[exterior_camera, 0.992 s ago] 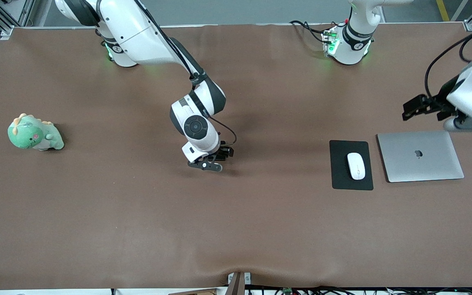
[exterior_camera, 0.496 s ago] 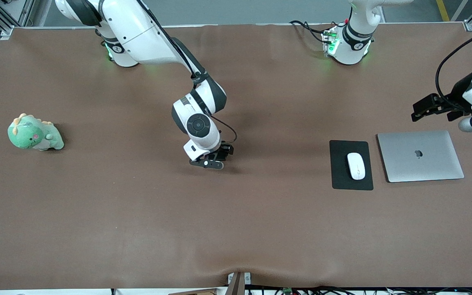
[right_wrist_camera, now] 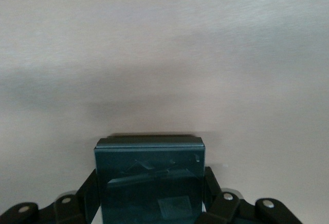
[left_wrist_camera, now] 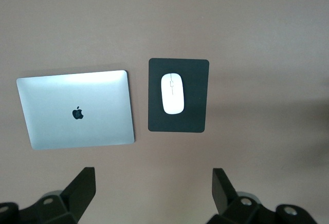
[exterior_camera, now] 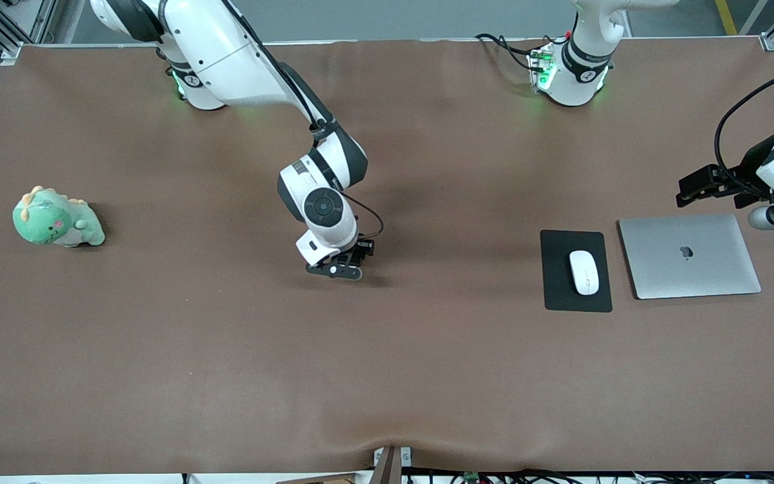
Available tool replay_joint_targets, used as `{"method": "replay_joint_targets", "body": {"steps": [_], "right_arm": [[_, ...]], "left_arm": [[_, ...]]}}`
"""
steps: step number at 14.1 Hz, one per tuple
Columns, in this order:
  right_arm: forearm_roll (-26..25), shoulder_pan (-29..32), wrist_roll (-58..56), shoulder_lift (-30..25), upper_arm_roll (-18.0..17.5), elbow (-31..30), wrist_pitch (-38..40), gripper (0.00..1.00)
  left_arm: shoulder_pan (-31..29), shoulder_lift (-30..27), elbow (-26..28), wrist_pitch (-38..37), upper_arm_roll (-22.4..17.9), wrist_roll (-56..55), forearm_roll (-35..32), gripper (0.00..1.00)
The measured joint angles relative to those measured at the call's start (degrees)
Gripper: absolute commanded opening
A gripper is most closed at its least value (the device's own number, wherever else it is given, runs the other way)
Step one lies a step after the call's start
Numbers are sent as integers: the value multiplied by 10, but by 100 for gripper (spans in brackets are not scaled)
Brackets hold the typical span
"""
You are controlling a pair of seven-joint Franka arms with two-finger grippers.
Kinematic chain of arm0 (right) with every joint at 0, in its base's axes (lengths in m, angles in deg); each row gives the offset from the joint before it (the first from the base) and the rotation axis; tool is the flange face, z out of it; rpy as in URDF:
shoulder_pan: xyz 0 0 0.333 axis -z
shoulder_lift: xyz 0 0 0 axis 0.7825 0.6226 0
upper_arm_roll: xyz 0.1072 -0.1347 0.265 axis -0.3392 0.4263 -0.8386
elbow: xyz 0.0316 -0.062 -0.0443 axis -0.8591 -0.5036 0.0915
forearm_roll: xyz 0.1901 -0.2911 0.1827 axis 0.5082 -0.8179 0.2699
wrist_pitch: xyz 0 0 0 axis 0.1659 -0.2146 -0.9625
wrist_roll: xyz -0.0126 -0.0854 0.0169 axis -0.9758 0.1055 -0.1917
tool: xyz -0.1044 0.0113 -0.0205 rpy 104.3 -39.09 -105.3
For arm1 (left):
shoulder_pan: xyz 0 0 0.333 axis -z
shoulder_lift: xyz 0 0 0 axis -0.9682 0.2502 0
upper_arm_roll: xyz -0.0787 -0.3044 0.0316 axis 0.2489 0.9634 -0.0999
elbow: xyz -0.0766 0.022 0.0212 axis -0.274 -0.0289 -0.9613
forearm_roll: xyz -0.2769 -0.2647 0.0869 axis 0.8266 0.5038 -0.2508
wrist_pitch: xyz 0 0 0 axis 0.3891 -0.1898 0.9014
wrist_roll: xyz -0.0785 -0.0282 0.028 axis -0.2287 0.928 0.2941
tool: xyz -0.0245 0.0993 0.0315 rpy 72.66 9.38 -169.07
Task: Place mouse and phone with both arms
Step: 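Lift the black phone with the right gripper while the left gripper withdraws, then carry the phone with the right gripper toward the green plush toy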
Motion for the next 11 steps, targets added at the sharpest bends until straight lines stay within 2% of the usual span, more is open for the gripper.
{"method": "replay_joint_targets", "body": {"steps": [2, 5, 8, 11], "right_arm": [[0, 25, -21, -24, 3, 6, 51, 0], [0, 63, -36, -64, 3, -3, 83, 0], [-1, 102, -59, -97, 5, -48, 91, 0], [-1, 167, -149, -129, 8, -105, 91, 0]], "left_arm": [[-3, 0, -2, 0, 0, 0, 0, 100], [-7, 0, -3, 0, 1, 0, 0, 100], [-13, 0, -3, 0, 7, 0, 0, 100], [-14, 0, -3, 1, 11, 0, 0, 100]]}}
